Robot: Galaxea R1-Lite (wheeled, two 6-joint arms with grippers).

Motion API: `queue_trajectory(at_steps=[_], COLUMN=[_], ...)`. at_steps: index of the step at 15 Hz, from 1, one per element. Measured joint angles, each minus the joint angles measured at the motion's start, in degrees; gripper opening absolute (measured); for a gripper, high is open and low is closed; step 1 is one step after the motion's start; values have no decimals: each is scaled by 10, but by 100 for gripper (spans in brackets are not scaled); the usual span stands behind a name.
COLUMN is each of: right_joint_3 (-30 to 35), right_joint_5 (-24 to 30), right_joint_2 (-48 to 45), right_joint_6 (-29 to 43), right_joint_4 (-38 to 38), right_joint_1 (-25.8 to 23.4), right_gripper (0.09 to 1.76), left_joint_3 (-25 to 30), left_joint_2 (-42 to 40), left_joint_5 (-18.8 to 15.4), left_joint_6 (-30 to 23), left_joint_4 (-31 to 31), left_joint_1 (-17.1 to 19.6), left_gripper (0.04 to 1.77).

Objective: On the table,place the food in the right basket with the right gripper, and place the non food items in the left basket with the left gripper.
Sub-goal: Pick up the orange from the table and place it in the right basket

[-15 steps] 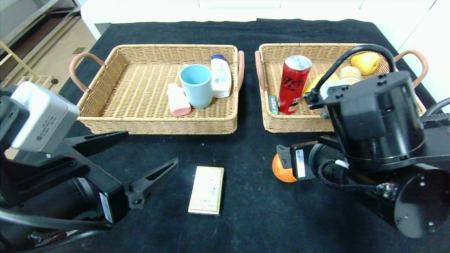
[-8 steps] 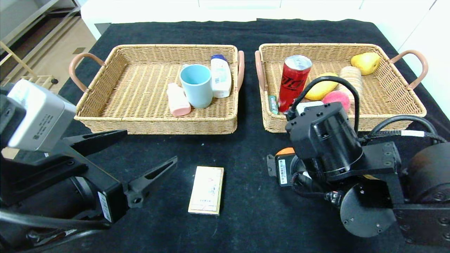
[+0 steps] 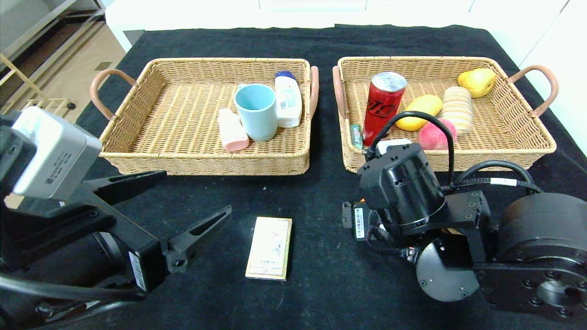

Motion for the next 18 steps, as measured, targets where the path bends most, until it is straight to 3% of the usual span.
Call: queue_trajectory(at_steps=[6, 9, 10, 18], right_joint_3=[4, 4, 4, 6], right_joint_5=[0, 0, 0, 2], right_joint_2=[12, 14, 15, 20], right_joint_6=[0, 0, 0, 0], right_joint_4=[-7, -7, -8, -8], right_joint_1=[-6, -9, -11, -16], right_gripper=[171, 129, 124, 123], left_joint_3=[2, 2, 2, 4], left_joint_2=[0, 0, 0, 3], left_joint_5=[-1, -1, -1, -3], left_joint_6=[3, 3, 3, 3], left_joint_4=[0, -1, -1, 3], left_joint_1=[0, 0, 0, 0], left_gripper=[172, 172, 172, 172])
